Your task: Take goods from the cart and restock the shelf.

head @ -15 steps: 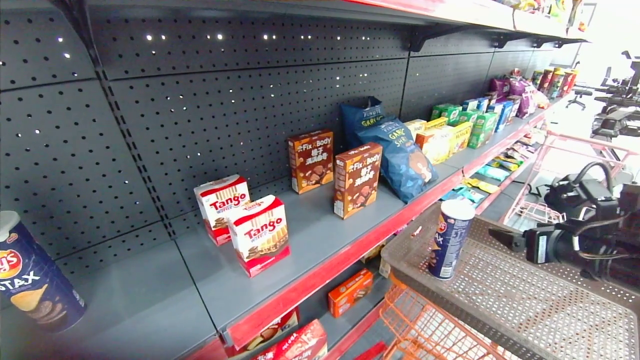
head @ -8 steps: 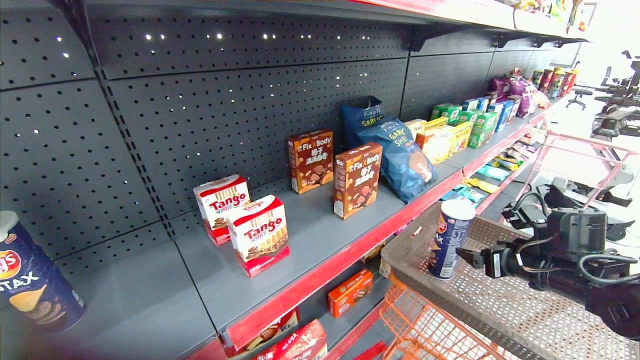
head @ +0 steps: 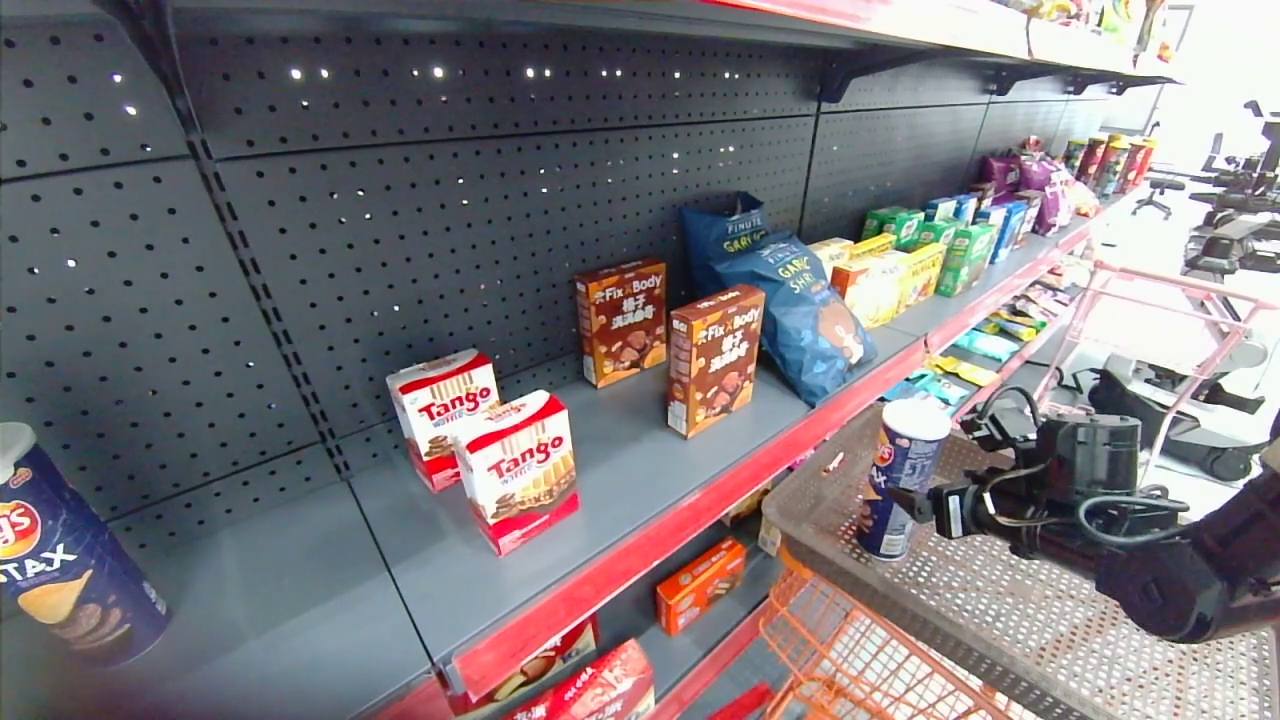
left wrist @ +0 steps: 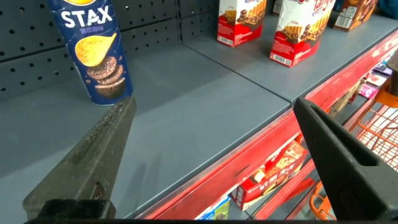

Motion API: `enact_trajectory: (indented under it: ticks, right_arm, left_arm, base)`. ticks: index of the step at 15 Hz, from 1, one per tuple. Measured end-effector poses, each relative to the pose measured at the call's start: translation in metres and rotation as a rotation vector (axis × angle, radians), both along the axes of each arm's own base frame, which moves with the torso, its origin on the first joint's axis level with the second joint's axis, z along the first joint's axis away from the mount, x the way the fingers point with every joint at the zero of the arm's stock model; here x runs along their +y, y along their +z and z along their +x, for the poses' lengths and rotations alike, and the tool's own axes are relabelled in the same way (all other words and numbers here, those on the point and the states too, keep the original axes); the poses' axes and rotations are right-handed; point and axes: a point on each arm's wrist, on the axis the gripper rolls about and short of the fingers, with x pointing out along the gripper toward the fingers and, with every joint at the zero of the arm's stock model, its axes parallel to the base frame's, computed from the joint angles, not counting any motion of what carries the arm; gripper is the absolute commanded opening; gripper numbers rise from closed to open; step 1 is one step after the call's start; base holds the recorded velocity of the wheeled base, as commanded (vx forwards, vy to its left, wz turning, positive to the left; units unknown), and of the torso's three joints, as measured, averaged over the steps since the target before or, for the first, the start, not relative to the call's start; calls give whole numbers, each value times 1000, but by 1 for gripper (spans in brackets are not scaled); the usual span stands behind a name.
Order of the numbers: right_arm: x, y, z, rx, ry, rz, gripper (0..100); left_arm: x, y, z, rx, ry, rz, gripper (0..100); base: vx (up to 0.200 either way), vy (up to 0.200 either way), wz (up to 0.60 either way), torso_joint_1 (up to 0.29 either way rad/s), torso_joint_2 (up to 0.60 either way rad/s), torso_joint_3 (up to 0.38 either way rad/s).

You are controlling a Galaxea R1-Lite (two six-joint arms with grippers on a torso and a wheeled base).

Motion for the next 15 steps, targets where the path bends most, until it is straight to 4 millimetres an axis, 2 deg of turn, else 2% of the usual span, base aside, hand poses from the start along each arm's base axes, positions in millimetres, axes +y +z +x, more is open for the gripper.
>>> enact_trajectory:
  ticks: [7,9,15]
  right_arm:
    - [4,-9,45,-70,-3,13,100]
    - [5,-13,57,-107,45,37,100]
    - [5,-38,75,-111,69,44,100]
  left_arm:
    - [0,0,0,0,0,0,100]
    - [0,0,0,0,0,0,100]
    - [0,0,0,0,0,0,100]
  base:
    - [0,0,0,0,0,0]
    - [0,0,0,0,0,0]
    - [0,0,0,0,0,0]
